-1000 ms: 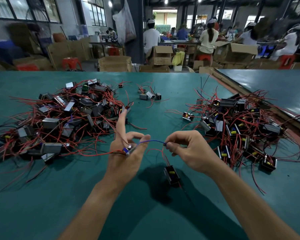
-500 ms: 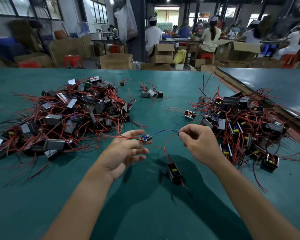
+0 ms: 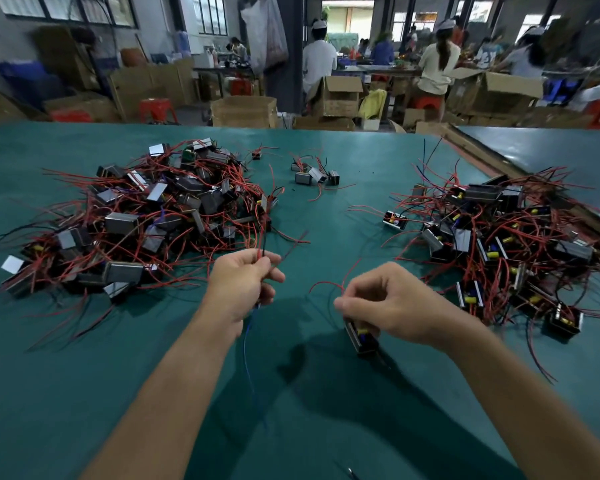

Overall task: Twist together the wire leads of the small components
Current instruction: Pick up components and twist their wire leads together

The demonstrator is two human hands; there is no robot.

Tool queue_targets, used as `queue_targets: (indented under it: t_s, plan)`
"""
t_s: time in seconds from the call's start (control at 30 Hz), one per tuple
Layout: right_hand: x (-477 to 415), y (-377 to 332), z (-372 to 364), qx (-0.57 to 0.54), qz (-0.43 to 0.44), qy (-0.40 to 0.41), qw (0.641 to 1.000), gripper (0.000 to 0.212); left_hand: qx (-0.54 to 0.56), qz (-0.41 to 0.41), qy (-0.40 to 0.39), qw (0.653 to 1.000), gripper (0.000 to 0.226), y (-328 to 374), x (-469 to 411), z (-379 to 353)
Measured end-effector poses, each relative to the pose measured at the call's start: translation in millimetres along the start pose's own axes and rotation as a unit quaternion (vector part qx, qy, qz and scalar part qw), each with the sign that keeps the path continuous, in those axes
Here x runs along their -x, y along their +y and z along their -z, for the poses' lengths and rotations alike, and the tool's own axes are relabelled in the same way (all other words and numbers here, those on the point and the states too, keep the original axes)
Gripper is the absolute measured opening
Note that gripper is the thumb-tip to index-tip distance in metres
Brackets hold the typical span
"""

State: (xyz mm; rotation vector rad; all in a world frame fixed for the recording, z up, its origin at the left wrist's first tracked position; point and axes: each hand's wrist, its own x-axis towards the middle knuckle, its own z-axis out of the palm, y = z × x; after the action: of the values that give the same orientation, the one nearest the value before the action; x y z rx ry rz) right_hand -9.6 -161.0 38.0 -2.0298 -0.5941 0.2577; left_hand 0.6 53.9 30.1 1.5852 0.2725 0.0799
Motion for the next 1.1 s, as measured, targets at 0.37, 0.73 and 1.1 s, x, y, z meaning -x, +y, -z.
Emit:
queue_targets:
  t_s: [0.37, 0.73, 1.1]
  plan:
    - [-10, 23, -5, 0.215, -0.081, 0.082, 0.970, 0.036, -0.245, -0.053, -0.031, 0.968, 0.027, -12, -11, 2]
    - [-8, 32, 9, 0.128, -0.055, 0.097, 0.985, 0.037, -0.331, -0.149, -0.150, 0.920, 0.059, -8, 8, -2]
    - [9, 32, 59, 0.180, -0.159, 0.056, 0.969, 0.022, -0.446, -0.219, -0.072, 0.865, 0.080, -17, 6, -3]
